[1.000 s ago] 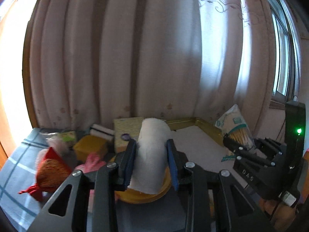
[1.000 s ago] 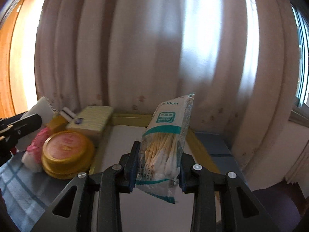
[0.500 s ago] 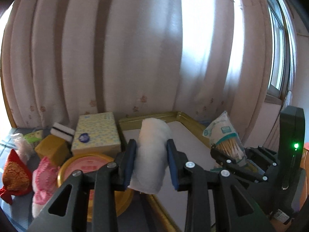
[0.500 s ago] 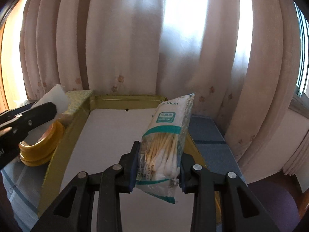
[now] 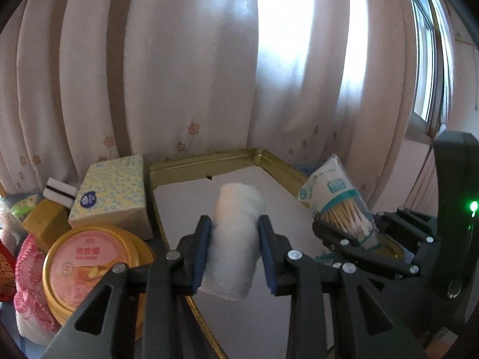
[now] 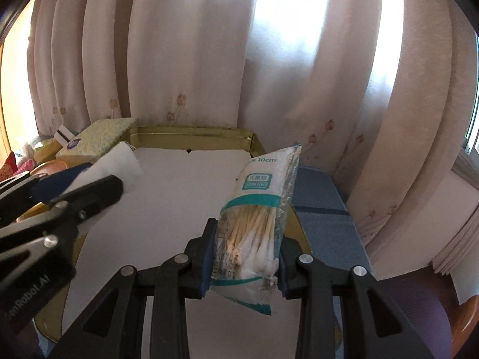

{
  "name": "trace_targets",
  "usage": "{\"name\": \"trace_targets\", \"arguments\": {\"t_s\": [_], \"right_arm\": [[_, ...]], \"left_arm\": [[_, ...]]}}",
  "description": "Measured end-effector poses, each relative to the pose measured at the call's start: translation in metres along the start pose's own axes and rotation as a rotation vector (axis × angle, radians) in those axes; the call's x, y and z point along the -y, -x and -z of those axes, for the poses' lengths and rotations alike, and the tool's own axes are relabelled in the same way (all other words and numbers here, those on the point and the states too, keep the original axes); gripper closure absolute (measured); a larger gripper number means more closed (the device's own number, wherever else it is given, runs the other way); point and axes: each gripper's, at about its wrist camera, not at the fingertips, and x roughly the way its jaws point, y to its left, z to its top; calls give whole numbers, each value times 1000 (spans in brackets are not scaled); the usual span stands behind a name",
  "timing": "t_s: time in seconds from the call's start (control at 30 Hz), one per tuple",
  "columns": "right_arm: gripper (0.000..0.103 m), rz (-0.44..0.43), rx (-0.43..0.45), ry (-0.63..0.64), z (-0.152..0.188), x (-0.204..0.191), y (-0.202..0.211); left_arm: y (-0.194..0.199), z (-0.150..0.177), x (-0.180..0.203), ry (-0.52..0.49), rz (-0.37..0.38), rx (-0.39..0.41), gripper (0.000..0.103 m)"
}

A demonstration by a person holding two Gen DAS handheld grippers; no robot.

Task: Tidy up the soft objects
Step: 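Carry towel and swab bag over the gold tray and open both tools, then withdraw both open tools from the tray back toward the table items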

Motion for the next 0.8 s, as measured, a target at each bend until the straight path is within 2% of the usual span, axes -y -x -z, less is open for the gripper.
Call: {"name": "trace_targets", "arguments": {"t_s": [0.2, 0.3, 0.37, 0.43, 0.57, 0.8], "right_arm": [[65, -8, -23, 6, -1, 0, -3], [64, -17, -31, -5, -2, 2, -4], [57, -23, -30, -8, -1, 3, -4], [34, -13, -27, -6, -1, 2, -4], [27, 1, 37, -6, 0, 1, 9], [25, 38, 123, -50, 2, 17, 25]], "left_arm": [[-6, 0, 0, 2, -12, -27, 72], [-5, 0, 4, -11, -43, -26, 65], [-4, 0, 5, -17, -60, -18, 41], [0, 1, 4, -15, -74, 4, 27], [7, 1, -1, 0, -88, 43, 12], [25, -1, -24, 32, -165, 78, 2]]}}
